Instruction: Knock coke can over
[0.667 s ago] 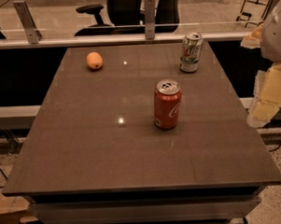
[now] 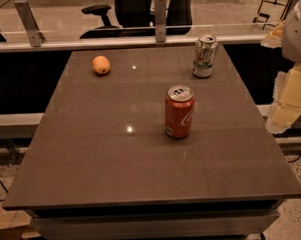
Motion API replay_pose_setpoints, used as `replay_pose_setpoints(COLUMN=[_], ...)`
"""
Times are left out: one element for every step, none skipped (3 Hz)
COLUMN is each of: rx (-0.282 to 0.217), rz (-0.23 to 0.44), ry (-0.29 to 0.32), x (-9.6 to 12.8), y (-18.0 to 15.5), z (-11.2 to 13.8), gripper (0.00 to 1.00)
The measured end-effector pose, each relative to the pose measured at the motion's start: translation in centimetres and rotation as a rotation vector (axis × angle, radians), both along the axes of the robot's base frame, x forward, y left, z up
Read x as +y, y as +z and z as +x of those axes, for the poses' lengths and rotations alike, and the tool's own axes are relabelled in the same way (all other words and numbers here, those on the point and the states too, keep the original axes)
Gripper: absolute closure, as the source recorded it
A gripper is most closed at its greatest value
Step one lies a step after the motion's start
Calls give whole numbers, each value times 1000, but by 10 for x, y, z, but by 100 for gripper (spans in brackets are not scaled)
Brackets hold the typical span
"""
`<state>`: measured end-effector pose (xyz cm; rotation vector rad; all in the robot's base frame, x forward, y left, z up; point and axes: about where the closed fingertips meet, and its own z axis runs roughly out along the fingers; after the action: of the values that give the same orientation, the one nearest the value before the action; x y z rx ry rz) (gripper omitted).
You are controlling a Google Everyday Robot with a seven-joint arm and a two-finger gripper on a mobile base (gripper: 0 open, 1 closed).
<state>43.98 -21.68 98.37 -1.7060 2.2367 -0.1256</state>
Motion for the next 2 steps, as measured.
replay_pose_setpoints(rx=[-23,-61], rz=[0,75], ry=[-19,-22], x=[-3,-11], y=[9,13], z=[1,1], gripper=[0,0])
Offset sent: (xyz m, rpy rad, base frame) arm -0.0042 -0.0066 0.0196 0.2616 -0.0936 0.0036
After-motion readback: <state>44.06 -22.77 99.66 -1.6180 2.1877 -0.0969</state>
